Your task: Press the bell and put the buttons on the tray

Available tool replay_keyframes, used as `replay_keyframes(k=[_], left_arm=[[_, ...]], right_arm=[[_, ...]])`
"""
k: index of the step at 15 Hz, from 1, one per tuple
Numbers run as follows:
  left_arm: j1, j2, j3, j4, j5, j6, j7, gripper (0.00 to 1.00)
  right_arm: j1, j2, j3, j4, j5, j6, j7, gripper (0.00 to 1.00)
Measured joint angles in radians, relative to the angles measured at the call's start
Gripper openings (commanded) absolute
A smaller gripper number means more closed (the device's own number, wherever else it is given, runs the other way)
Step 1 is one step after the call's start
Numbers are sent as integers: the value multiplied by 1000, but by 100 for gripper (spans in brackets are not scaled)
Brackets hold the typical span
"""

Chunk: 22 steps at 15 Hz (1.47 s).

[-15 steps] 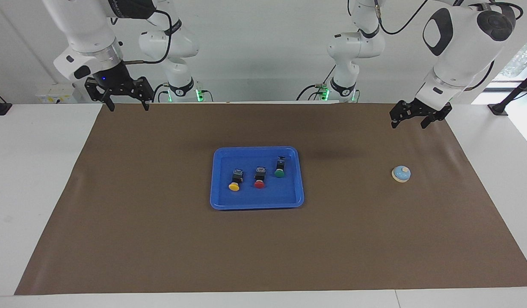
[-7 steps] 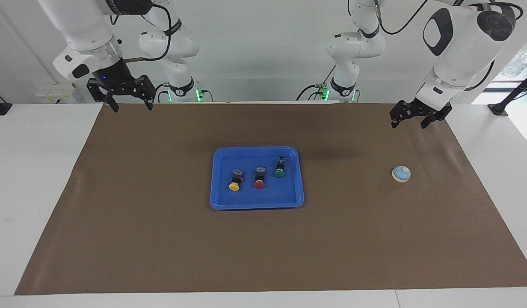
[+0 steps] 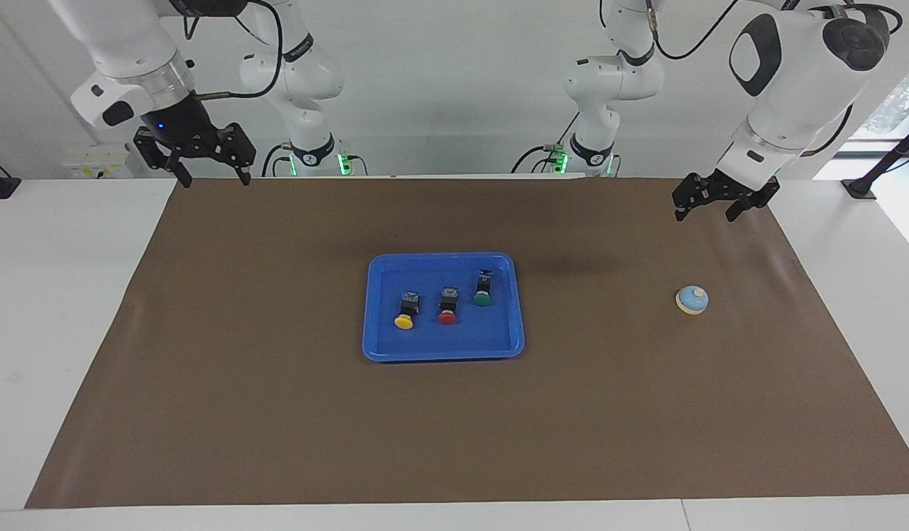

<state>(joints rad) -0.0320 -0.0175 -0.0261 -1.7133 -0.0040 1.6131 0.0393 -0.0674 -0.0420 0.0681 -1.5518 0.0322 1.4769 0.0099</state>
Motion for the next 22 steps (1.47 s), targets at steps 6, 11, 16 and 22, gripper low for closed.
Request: replay_keyframes(k=[6, 11, 16, 22], left_arm=[[0, 0, 0, 0, 0, 0, 0, 100], [0, 0, 0, 0, 0, 0, 0, 100], [0, 0, 0, 0, 0, 0, 0, 100], [0, 0, 0, 0, 0, 0, 0, 100]], right_arm=[[1, 0, 5, 2, 0, -15, 0, 100], [1, 0, 6, 0, 0, -22, 0, 100], [1, 0, 6, 0, 0, -22, 0, 100], [1, 0, 6, 0, 0, -22, 0, 100]])
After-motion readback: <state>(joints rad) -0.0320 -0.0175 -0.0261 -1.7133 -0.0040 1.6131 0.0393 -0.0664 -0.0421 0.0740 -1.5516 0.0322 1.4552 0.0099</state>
